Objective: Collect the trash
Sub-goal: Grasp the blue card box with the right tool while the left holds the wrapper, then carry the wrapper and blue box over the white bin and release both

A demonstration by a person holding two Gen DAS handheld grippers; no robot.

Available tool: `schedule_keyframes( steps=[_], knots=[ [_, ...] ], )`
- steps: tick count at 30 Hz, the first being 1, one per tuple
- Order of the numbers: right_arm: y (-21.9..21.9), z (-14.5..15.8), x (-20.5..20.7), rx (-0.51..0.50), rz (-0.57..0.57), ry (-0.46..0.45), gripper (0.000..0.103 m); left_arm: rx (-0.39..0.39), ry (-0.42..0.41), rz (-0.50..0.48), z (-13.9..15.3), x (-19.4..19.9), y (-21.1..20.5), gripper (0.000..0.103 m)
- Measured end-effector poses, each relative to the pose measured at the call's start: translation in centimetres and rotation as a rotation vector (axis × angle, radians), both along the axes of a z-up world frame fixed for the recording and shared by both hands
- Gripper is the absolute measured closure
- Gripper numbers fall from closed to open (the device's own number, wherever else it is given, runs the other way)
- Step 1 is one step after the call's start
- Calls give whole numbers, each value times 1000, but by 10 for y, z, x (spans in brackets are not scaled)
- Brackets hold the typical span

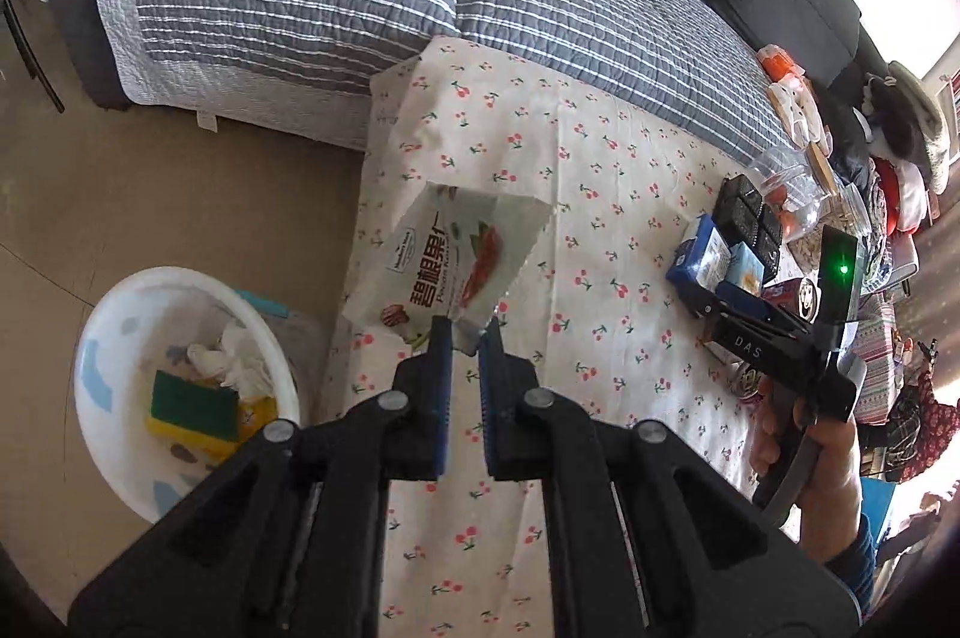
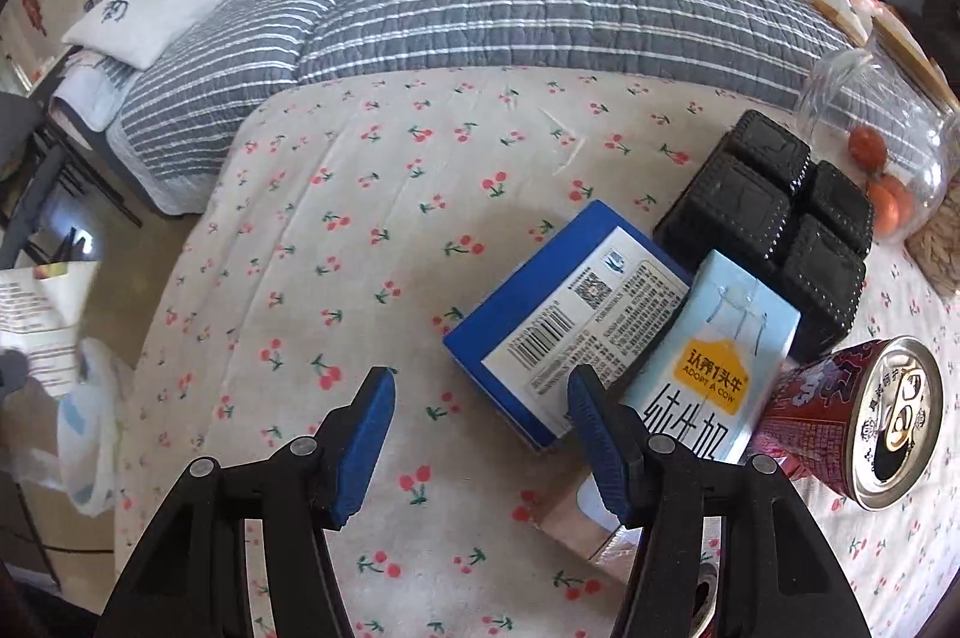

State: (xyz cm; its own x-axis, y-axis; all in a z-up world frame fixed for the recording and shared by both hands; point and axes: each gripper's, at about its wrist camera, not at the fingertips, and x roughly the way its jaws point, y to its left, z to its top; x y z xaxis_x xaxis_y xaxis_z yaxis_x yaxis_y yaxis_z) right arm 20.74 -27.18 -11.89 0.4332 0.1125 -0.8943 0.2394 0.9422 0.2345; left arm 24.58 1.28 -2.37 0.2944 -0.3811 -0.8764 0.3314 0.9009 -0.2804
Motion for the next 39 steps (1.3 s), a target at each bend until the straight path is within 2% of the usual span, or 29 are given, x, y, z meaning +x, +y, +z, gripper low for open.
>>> schedule_keyframes(
  steps=[4,7,12,14,16,17,19,24,27,28,31,32,34,37,39],
  knots=[
    [2,0,-3,-41,-4,85,40,-30,12,6,-1,7,18,93],
    [-5,0,-1,-8,-36,64,37,-52,7,0,3,9,25,93],
    [-14,1,3,94,-160,70,29,-70,14,-8,3,11,29,93],
    [-12,-1,7,142,-162,122,29,-71,16,-11,2,13,30,93],
    [-10,-16,7,238,-185,204,29,-72,17,-16,2,14,29,93],
    [-9,-14,7,219,-202,175,30,-73,17,-18,2,15,29,93],
    [-7,-9,7,119,-235,129,30,-77,18,-23,2,15,28,93],
    [-11,-14,9,132,-287,71,27,-72,16,-34,2,16,26,93],
    [-7,-15,14,59,-312,42,27,-64,20,-25,-1,18,27,93],
    [-5,-15,15,33,-313,37,28,-59,20,-21,-1,18,27,93],
    [1,-16,18,-15,-317,31,41,-54,21,-13,-2,19,30,93],
    [2,-16,17,-22,-309,24,41,-56,20,-11,-1,19,32,93],
    [2,-14,13,-9,-308,7,44,-57,17,-3,0,20,36,93],
    [0,-8,5,80,-321,-19,44,-66,15,13,4,21,44,93],
    [4,-2,3,100,-300,-29,44,-74,13,23,7,21,49,93]
  ],
)
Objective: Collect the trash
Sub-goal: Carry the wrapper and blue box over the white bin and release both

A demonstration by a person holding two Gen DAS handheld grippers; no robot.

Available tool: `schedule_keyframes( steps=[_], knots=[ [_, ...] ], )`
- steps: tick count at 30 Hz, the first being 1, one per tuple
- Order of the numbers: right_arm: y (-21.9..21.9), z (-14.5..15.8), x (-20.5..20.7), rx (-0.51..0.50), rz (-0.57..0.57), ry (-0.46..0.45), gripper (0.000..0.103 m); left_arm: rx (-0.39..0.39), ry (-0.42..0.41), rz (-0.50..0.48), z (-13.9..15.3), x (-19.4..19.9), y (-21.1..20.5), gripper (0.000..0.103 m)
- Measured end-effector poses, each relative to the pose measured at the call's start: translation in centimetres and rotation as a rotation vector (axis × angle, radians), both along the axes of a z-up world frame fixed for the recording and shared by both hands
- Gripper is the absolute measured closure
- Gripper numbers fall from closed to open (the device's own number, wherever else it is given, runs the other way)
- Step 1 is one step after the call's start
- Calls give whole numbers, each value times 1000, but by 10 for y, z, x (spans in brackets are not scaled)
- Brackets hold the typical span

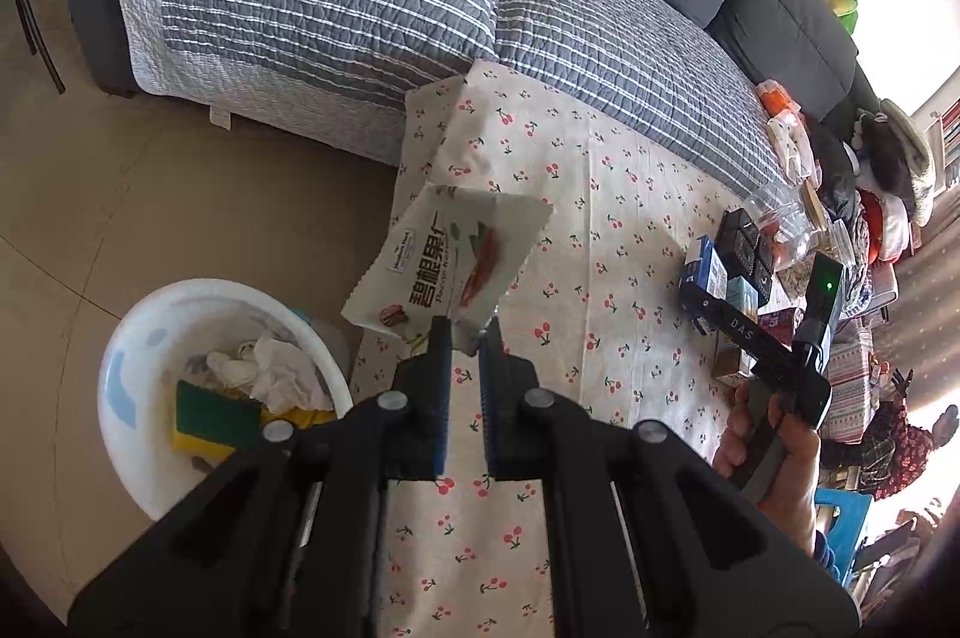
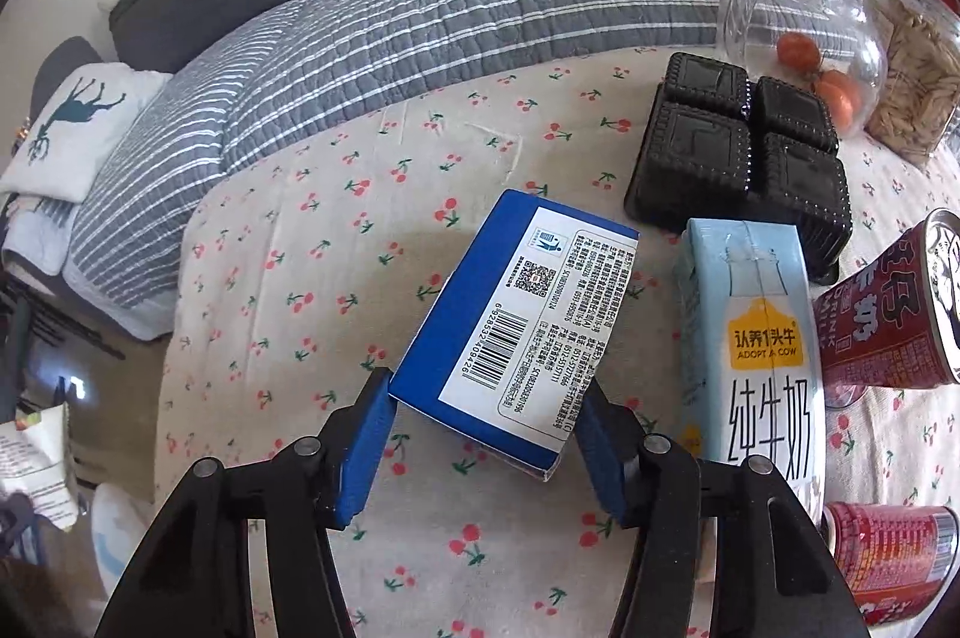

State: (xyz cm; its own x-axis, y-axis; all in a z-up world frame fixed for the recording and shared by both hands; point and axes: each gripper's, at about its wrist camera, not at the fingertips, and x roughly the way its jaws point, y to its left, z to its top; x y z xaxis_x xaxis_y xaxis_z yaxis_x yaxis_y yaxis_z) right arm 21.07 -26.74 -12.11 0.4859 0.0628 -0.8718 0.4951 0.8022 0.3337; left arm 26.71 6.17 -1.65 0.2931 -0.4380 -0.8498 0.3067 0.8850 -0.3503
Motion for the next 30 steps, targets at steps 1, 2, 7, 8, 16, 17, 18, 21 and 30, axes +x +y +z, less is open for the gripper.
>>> schedule_keyframes(
  steps=[1,2,7,8,16,17,18,21,30],
  knots=[
    [5,3,0,5,15,-9,44,-3,-2,5,1,-1,4,93],
    [10,6,0,19,38,-19,44,-4,-2,9,2,-1,7,93],
    [51,21,1,50,179,-62,44,-4,9,48,2,-4,38,93],
    [61,24,1,48,210,-70,44,-4,12,62,1,-3,46,93],
    [142,43,-18,32,425,-124,44,31,79,153,-25,-9,106,93],
    [151,44,-20,35,444,-129,44,36,90,159,-30,-10,110,93],
    [159,45,-22,37,463,-132,44,36,106,162,-35,-11,113,93],
    [187,49,-30,54,529,-147,44,6,168,166,-49,-11,119,93],
    [284,64,-40,20,756,-233,44,6,211,202,-64,-7,123,93]
  ],
)
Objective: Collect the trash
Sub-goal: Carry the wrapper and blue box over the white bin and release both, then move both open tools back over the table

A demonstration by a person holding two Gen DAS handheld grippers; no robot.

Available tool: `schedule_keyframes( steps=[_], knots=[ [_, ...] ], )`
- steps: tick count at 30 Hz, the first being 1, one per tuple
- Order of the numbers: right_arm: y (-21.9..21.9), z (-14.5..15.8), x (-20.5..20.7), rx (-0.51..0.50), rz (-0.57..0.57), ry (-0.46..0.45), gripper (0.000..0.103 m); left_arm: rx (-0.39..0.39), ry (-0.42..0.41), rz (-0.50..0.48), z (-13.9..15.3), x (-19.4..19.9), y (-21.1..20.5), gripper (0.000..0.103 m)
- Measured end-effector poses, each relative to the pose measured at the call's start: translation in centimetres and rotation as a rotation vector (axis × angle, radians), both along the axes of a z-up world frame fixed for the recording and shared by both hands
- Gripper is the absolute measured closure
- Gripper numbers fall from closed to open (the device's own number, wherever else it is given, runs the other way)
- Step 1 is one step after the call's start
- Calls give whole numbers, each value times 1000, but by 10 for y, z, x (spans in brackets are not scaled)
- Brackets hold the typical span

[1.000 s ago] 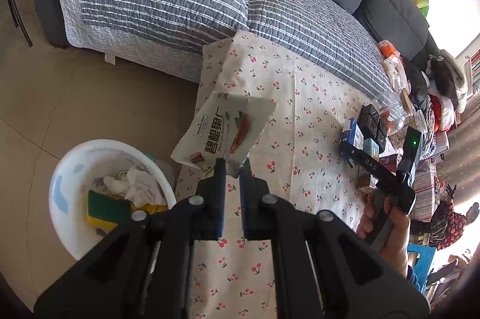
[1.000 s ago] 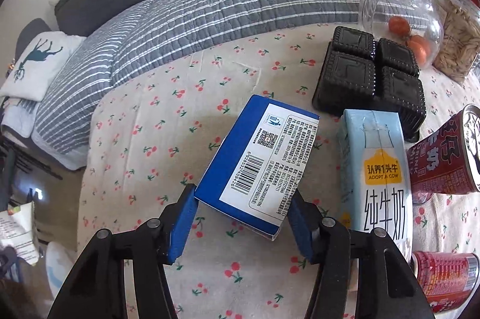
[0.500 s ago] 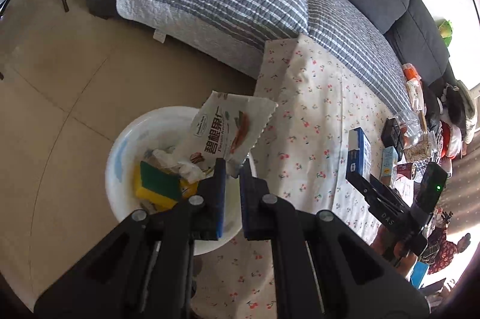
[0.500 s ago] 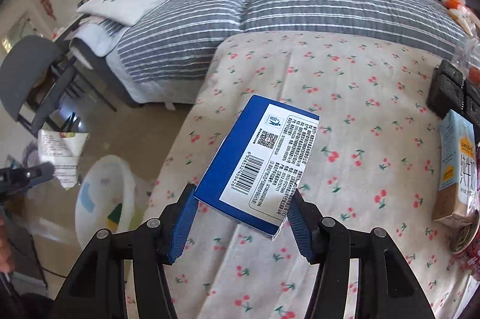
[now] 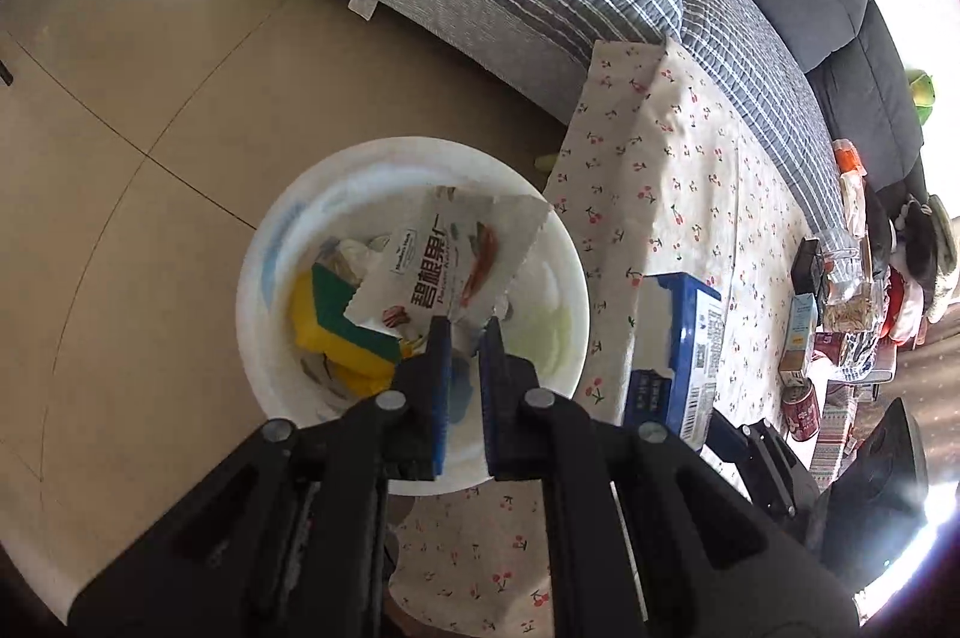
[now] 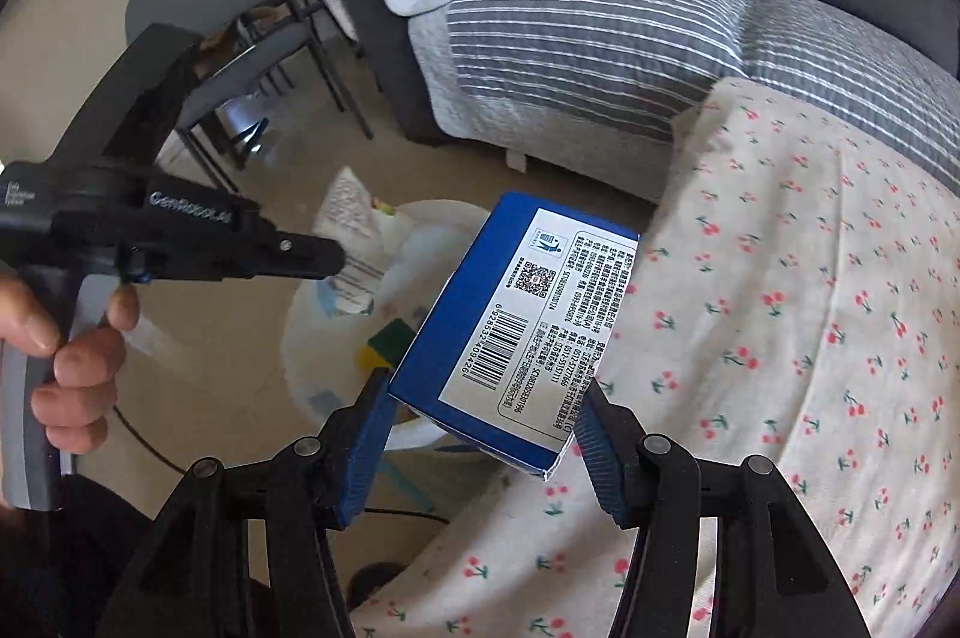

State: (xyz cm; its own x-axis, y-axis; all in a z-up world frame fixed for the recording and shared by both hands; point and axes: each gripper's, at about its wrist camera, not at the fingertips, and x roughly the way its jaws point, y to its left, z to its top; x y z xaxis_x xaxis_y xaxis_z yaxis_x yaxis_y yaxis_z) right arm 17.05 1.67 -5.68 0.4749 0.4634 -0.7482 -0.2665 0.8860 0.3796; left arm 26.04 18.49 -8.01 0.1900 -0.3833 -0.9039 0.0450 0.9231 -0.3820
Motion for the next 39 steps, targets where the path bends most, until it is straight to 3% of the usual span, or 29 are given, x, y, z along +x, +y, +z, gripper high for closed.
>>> schedule_keyframes(
  steps=[11,18,19,20,22,24,28,39],
  knots=[
    [52,-20,28,-99,117,-11,44,-47,12,84,2,9,23,92],
    [90,-23,41,-192,273,-35,43,-63,-7,116,10,11,30,92],
    [95,-24,43,-187,293,-37,41,-67,-10,116,11,12,31,92],
    [100,-27,46,-193,310,-35,33,-69,-11,118,12,12,33,92],
    [108,-38,50,-270,299,-10,29,-66,-12,125,12,13,36,92],
    [107,-45,50,-297,274,2,29,-66,-13,121,12,13,35,92],
    [91,-43,41,-256,258,11,29,-58,-17,101,13,13,28,92],
    [22,-16,5,-239,195,-1,29,-14,-40,32,17,10,-1,92]
  ],
)
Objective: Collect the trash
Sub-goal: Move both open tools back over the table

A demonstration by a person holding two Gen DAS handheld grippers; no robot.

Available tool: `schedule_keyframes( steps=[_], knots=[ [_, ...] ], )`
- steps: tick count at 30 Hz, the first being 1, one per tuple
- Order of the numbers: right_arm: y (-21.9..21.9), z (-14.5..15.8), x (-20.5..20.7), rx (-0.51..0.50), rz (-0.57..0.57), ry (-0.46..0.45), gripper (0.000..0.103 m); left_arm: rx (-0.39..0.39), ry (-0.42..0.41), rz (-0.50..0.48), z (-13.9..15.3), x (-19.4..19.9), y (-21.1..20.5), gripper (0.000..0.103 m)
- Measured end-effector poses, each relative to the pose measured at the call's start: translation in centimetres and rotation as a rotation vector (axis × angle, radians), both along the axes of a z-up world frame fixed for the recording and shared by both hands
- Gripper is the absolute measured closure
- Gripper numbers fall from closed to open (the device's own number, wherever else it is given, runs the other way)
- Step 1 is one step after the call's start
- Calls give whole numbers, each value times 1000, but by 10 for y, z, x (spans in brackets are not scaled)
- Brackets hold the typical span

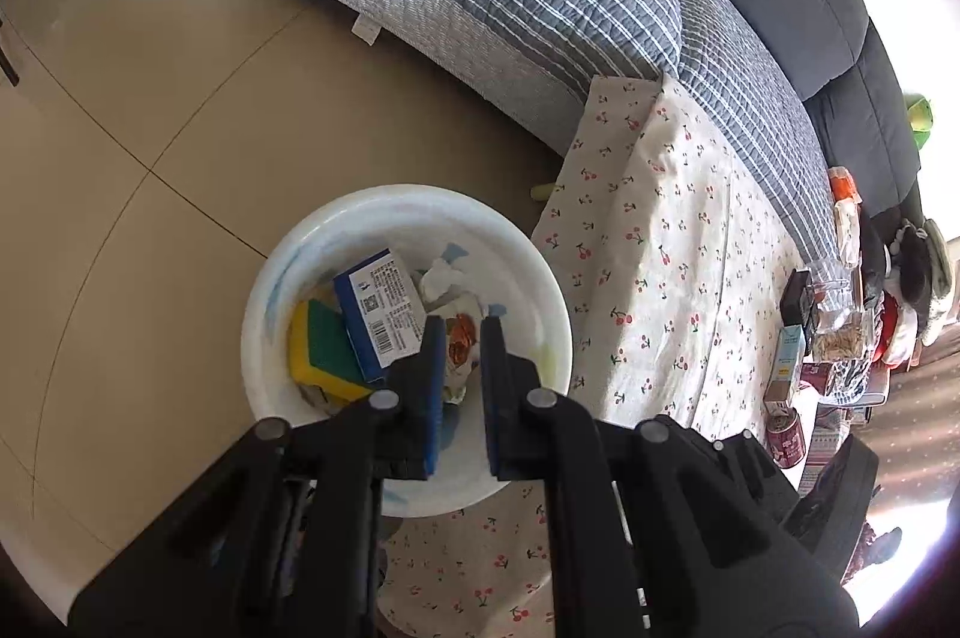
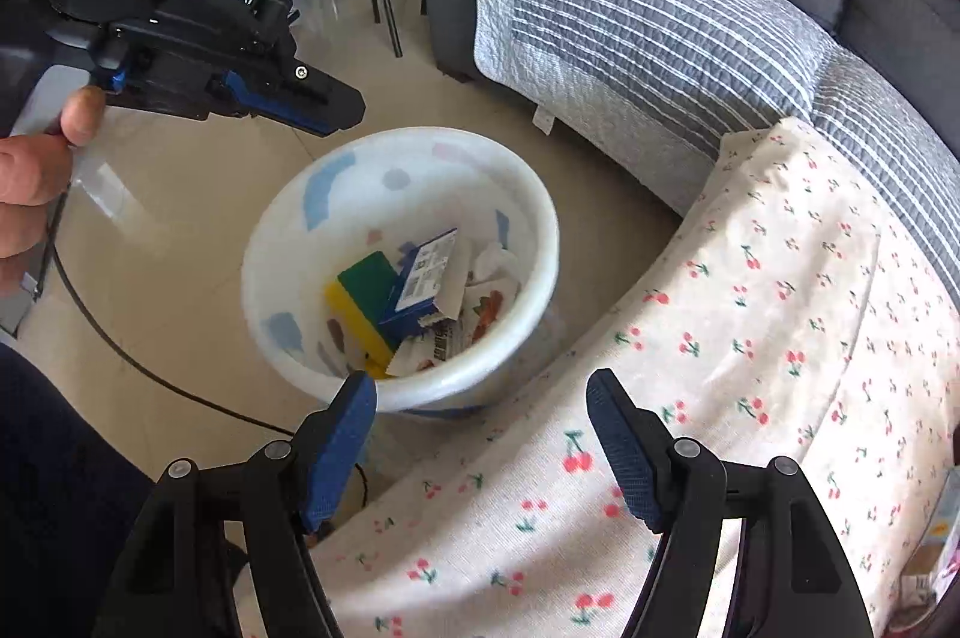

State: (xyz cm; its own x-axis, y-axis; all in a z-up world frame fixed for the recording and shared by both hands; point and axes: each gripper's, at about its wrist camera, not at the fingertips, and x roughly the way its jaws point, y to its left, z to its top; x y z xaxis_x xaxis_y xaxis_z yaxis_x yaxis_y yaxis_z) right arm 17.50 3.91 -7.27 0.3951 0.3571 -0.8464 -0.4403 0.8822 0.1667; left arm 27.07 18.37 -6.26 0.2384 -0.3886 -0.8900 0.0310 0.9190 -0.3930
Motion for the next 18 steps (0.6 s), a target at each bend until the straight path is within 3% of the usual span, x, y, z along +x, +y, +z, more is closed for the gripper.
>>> schedule_keyframes(
  steps=[9,12,15,18],
  knots=[
    [-88,18,-41,-95,-70,-19,29,25,-12,-99,14,-8,-63,86],
    [-125,22,-53,-101,-116,-21,29,34,-34,-151,23,-16,-96,73],
    [-169,28,-64,-93,-189,-33,29,43,-45,-205,29,-25,-133,67],
    [-221,31,-73,-70,-298,-31,28,12,-17,-252,28,-34,-173,55]
  ],
)
